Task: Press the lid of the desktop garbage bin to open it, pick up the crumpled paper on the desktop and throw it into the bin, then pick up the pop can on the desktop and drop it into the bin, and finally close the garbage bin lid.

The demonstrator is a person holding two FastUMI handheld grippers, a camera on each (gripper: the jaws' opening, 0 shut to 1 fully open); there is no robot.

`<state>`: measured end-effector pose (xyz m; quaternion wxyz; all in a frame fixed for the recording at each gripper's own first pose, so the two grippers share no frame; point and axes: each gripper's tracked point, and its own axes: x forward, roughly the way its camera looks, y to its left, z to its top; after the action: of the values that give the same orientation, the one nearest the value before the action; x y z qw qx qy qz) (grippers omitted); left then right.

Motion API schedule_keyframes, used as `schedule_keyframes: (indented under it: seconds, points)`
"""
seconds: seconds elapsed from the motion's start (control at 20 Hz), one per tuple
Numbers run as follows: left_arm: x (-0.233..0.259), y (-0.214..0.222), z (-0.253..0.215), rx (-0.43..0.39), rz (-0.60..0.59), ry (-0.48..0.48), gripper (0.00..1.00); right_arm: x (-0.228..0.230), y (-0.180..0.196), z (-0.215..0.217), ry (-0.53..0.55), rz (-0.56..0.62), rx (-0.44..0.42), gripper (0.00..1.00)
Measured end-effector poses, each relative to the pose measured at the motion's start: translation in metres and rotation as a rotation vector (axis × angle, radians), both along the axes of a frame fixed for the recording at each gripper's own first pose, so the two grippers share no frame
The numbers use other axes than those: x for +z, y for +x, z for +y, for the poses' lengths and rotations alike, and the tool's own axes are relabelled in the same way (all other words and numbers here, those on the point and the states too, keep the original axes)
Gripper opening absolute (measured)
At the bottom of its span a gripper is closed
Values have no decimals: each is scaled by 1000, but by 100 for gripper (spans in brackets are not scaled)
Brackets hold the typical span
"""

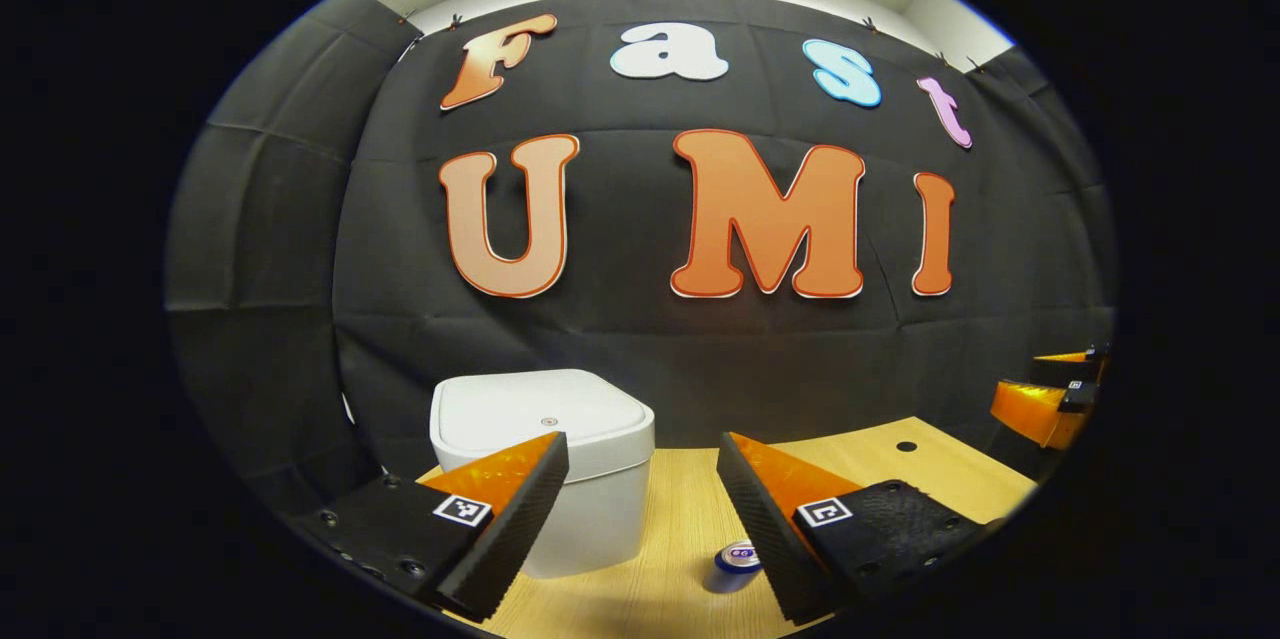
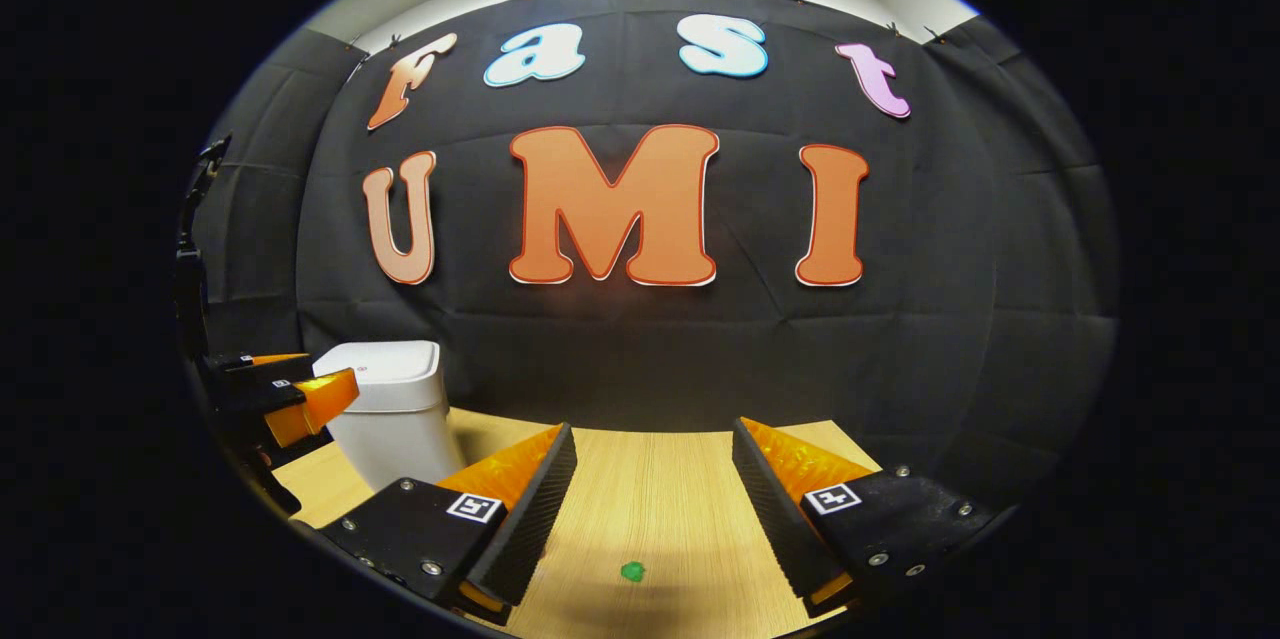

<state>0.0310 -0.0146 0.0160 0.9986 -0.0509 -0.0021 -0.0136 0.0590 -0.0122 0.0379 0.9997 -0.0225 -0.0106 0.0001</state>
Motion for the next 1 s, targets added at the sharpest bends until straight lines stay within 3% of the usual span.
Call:
schedule_keyframes:
  seconds: [0.1, 0.15, 0.4, 0.5, 0.55, 0.6, 0.7, 0.85, 1.0]
  points:
    - [2, 0, 0, 1, -3, 4, 84, 4, 0, -1, -6, -10, 1, 94]
    - [1, 0, 1, -2, -1, 12, 69, 5, 0, -1, -9, -14, 1, 94]
    - [1, 1, 1, -36, 19, 18, 59, 9, 2, 0, 3, -20, 9, 94]
    - [-1, 0, 8, -14, 31, 29, 47, 10, 2, 1, 0, -23, 13, 94]
    - [-2, 3, 12, 3, 36, 32, 34, 10, 2, 2, -1, -22, 18, 94]
    - [-2, 4, 15, 11, 45, 32, 28, 9, 3, 2, -2, -20, 22, 94]
    - [-5, 4, 17, 17, 72, 33, 25, 11, 4, 1, -2, -21, 24, 94]
    - [-7, 4, 21, 35, 105, 12, 7, 14, 6, 1, -13, -28, 25, 94]
    - [-13, 3, 24, 24, 136, 43, 4, 15, 10, 2, -10, -28, 34, 94]
